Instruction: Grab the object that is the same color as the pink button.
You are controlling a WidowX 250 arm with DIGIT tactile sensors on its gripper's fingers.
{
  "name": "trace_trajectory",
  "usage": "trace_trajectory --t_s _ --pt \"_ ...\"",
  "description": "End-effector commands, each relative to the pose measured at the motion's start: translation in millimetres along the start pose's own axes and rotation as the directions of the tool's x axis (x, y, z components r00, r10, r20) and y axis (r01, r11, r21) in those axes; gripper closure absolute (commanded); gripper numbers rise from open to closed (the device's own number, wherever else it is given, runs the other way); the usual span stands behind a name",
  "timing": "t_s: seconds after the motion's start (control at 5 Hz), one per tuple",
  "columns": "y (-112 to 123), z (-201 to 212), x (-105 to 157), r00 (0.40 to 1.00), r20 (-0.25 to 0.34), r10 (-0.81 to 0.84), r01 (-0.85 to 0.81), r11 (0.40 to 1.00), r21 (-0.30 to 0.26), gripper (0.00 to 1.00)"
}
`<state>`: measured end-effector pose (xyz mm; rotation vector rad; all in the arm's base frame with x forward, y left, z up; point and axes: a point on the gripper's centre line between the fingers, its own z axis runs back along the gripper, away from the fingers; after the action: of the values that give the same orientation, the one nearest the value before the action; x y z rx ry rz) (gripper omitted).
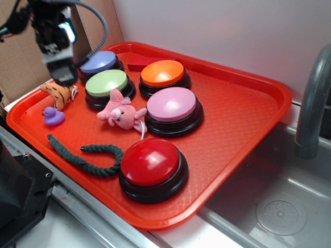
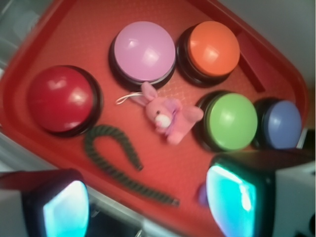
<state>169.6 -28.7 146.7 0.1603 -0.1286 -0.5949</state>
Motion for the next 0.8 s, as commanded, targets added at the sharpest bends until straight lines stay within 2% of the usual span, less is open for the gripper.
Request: trace_trajectory --t_s 0.0,0.2,0.4,0.6 --pt "10.5 -51.7 19.5 0.992 0.034 -0.118 0.116 0.991 0.061 0.00" --pt "13.8 -75.4 24.5 0.968 0.139 -0.208 0.213 0.977 -0.021 0.00" --pt "20.9 -91.5 23.1 0.957 0.175 -0.233 0.246 0.968 -0.056 0.00" --pt "26.8 -111.4 24.1 0.959 0.150 -0.242 0.254 0.965 -0.068 0.00"
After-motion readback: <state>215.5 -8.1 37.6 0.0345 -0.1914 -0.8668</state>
